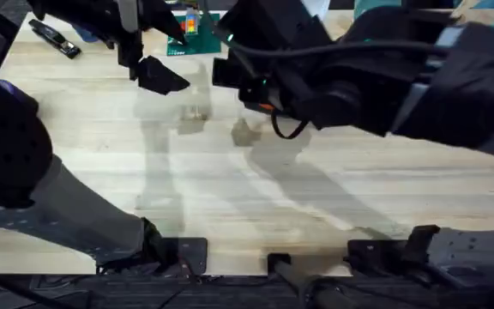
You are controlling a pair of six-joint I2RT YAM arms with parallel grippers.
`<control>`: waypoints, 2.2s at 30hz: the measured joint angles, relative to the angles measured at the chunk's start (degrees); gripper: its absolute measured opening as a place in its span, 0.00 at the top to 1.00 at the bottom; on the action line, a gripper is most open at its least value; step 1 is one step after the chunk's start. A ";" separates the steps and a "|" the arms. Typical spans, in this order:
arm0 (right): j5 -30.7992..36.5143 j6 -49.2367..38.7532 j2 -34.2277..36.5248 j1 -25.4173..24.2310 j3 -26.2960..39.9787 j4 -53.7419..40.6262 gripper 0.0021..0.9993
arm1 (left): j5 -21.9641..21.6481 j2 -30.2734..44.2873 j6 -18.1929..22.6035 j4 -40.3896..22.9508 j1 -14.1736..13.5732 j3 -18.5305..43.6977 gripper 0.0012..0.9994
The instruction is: Unzip the bag, pick up the pens from the table one at a time and place them inside, then zip the bag closed.
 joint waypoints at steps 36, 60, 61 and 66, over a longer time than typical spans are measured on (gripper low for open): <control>4.11 2.51 10.47 1.04 0.00 12.38 0.00 | 0.00 0.00 0.00 0.00 0.00 0.00 0.00; 4.30 2.53 15.31 -3.08 0.00 18.03 0.00 | 0.00 0.00 0.00 0.00 0.00 0.00 0.01; 4.30 2.53 15.46 -3.31 0.00 18.24 0.00 | 0.00 0.00 0.00 0.00 0.00 0.00 0.00; 4.48 2.53 17.47 -4.32 0.00 19.30 0.00 | 0.00 0.00 0.00 0.00 0.00 0.00 0.00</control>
